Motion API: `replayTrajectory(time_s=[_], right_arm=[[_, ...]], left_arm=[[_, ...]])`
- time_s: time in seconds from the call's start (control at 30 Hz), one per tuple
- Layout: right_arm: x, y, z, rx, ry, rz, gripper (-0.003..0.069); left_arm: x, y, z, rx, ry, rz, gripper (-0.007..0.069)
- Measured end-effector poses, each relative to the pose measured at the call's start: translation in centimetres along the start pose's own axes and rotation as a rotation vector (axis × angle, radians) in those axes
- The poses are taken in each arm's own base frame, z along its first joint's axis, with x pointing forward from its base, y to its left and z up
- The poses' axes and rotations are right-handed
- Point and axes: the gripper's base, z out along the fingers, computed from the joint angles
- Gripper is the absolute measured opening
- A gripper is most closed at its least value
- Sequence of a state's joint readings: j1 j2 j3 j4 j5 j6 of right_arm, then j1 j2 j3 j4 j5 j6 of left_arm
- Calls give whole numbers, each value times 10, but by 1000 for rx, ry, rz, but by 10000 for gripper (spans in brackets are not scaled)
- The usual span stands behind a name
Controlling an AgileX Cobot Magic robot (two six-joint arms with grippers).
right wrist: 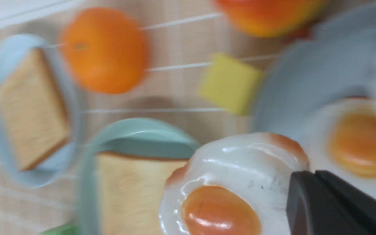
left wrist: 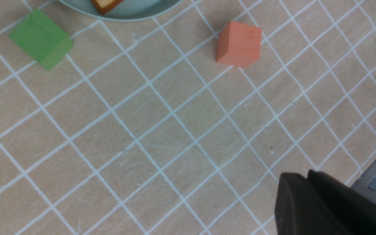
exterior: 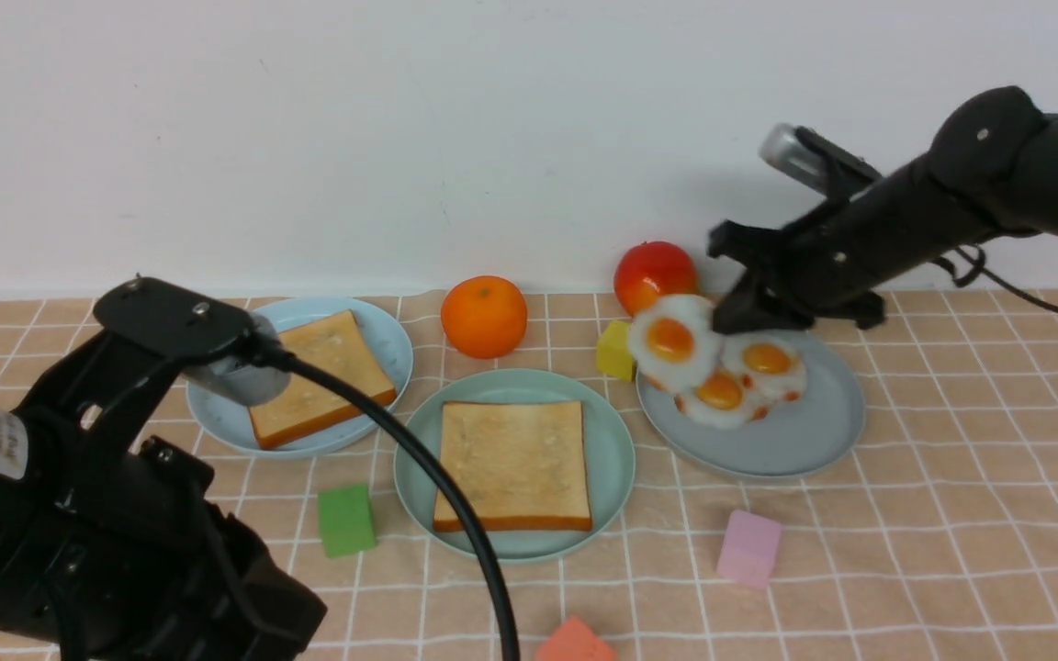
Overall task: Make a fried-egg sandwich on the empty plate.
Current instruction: Use the right arm to place the fried egg on the slice of bread in the middle, then use the left arm to grab a slice of bread
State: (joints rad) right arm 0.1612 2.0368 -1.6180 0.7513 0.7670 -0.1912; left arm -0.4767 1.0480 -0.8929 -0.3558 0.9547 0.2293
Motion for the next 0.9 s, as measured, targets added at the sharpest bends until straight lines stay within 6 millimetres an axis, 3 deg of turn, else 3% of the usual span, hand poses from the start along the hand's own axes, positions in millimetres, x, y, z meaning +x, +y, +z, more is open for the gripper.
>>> replayTrajectory(time_s=[0.17,0.2,0.23,0.33,0.5,0.67,0.77,0.9], right_arm=[[24,42,32,-151,57,-62,0],[23,42,32,-154,55,-62,0],[37,55,50,-180,89,-76,0],[49,64,66,-182,111,-95,0],[56,63,77,-164,127,-109,18],[55,62,77,-155,123,-84,111],[53,66,68,-170,128,-82,258],[31,83,16,-241,76,-214,440]], left_arm=[[0,0,0,0,0,0,57],[0,0,0,0,0,0,57],[0,0,0,0,-1,0,57],[0,0,0,-1,-3,0,57],[0,0,0,-1,-3,0,62],[0,0,0,-1,-3,0,64],[-3,1,0,-7,-30,0,68],[-10,2,-1,-27,-114,0,71]])
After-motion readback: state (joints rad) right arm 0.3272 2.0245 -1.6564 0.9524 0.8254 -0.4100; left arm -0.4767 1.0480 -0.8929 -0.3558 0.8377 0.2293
